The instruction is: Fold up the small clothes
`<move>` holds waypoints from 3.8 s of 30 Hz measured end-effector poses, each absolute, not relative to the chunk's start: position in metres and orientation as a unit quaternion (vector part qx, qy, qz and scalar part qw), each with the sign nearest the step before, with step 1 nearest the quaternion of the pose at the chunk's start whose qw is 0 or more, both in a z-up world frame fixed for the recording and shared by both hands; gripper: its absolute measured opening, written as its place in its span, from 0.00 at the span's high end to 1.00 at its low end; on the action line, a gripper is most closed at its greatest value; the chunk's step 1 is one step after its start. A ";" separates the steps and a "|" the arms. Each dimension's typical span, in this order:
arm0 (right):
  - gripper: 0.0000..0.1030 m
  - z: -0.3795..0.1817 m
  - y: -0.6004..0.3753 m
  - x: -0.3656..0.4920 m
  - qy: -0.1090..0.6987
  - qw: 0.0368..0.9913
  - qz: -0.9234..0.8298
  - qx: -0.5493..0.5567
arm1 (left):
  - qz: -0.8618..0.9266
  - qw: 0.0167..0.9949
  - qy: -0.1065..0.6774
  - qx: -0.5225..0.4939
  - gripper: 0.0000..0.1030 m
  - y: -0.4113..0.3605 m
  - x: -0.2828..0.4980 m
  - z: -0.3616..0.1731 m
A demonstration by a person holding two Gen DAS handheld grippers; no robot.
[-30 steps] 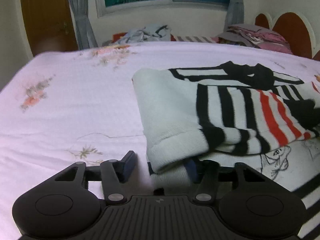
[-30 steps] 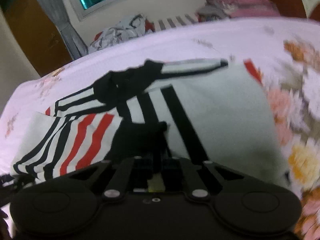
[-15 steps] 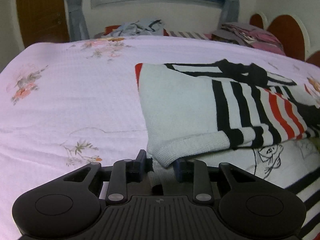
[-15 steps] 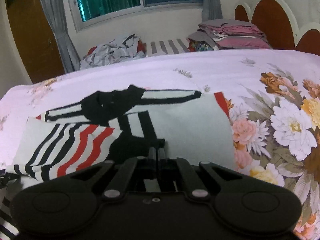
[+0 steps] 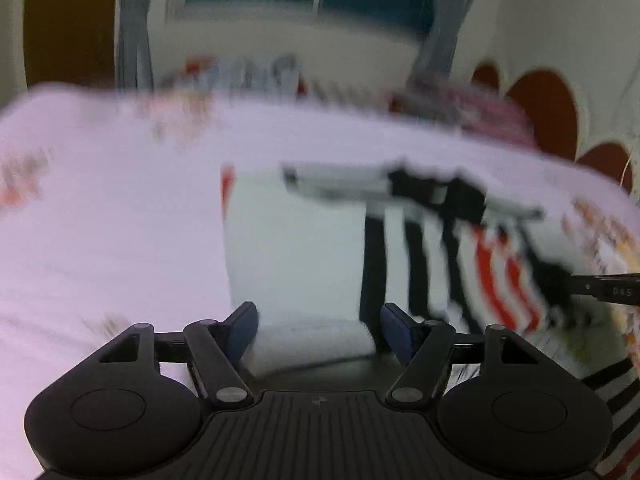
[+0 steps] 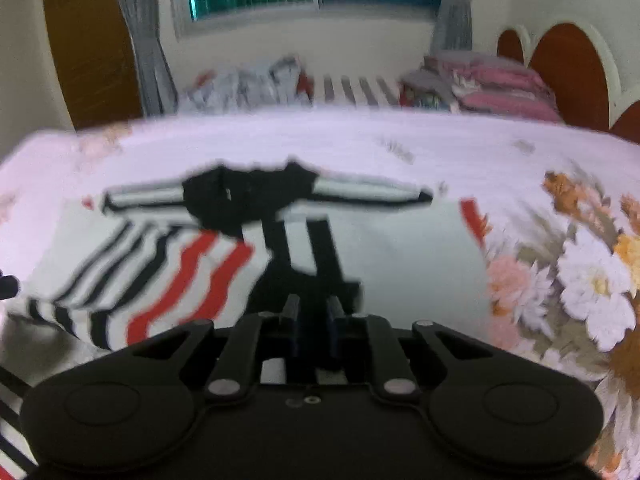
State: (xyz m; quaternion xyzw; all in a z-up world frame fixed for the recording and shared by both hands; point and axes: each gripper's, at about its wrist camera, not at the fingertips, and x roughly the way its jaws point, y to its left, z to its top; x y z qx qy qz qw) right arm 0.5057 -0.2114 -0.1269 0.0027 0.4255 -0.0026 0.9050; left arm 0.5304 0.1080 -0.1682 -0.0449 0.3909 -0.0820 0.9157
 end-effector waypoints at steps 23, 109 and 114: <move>0.74 -0.116 -0.215 0.575 0.397 0.918 0.021 0.010 | -0.103 0.929 0.355 -0.019 0.34 0.107 0.637 -0.153; 0.48 -0.107 -0.335 0.209 0.406 0.905 0.052 0.118 | -0.008 0.918 0.396 0.005 0.33 0.101 0.243 -0.165; 0.48 -0.114 -0.338 0.182 0.407 0.900 0.061 0.145 | -0.012 0.910 0.413 -0.045 0.35 0.106 0.224 -0.175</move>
